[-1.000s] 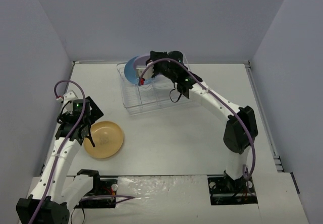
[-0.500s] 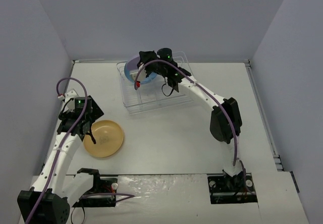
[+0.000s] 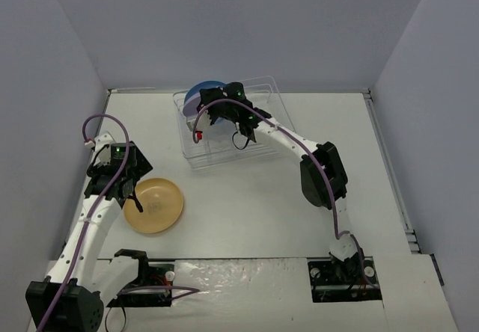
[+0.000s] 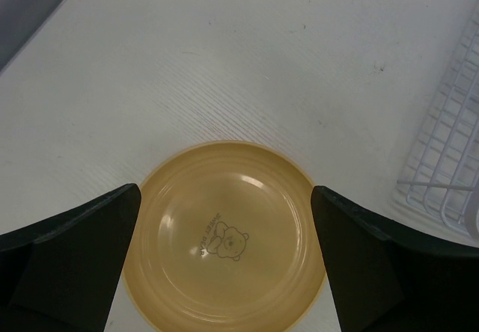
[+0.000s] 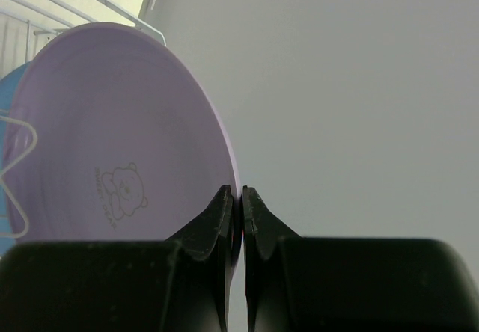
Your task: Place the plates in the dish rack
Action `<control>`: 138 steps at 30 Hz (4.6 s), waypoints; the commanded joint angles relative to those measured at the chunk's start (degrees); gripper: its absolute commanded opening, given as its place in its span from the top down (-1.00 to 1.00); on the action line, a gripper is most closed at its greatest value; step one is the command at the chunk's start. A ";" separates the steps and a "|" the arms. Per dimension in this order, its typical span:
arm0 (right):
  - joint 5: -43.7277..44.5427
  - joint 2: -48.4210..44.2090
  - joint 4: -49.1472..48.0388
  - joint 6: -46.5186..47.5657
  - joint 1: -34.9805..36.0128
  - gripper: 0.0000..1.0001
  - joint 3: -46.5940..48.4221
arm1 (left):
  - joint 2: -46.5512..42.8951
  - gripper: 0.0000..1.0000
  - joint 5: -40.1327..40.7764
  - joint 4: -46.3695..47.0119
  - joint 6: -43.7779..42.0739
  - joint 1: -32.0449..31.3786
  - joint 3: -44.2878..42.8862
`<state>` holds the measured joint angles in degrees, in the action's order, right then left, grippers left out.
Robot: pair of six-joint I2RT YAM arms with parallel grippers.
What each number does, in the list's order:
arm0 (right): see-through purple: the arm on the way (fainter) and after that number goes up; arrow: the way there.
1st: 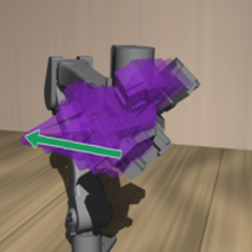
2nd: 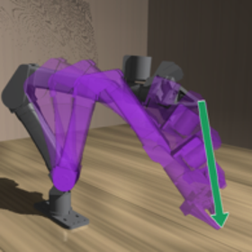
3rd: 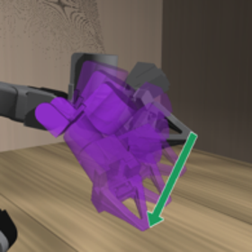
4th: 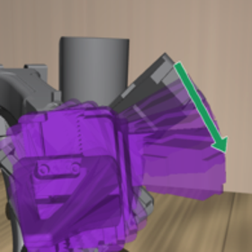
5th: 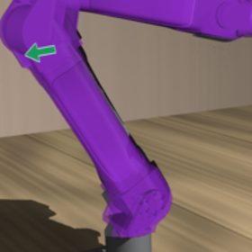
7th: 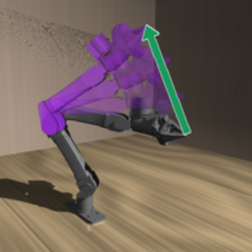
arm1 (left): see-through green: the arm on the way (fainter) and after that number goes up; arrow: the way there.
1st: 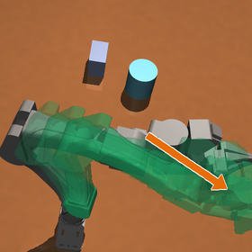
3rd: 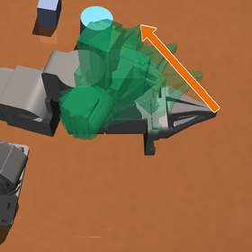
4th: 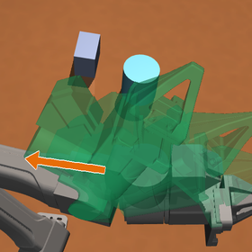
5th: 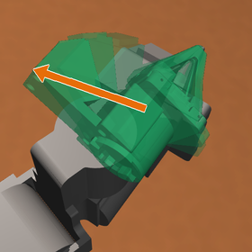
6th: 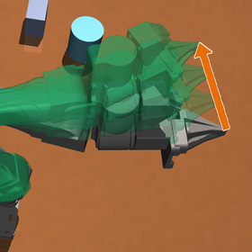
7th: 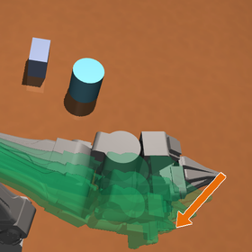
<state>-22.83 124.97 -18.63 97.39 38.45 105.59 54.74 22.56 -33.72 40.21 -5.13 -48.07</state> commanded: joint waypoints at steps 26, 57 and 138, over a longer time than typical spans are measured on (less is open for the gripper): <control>-1.17 -16.98 -31.65 -25.62 0.92 -1.00 -24.72 | -11.17 -0.94 1.07 -25.05 18.76 0.44 -0.51; 66.26 -59.97 5.20 -122.25 -13.64 -1.00 -46.81 | -15.01 -0.94 2.54 -32.40 42.38 0.48 14.22; 68.74 -60.88 10.05 -118.56 -17.49 -1.00 -54.90 | 13.28 1.00 -12.04 55.31 -86.68 -28.16 -22.76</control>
<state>43.58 64.59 -8.39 -19.50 21.64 49.65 66.32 9.54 7.25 -26.66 -30.16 -68.66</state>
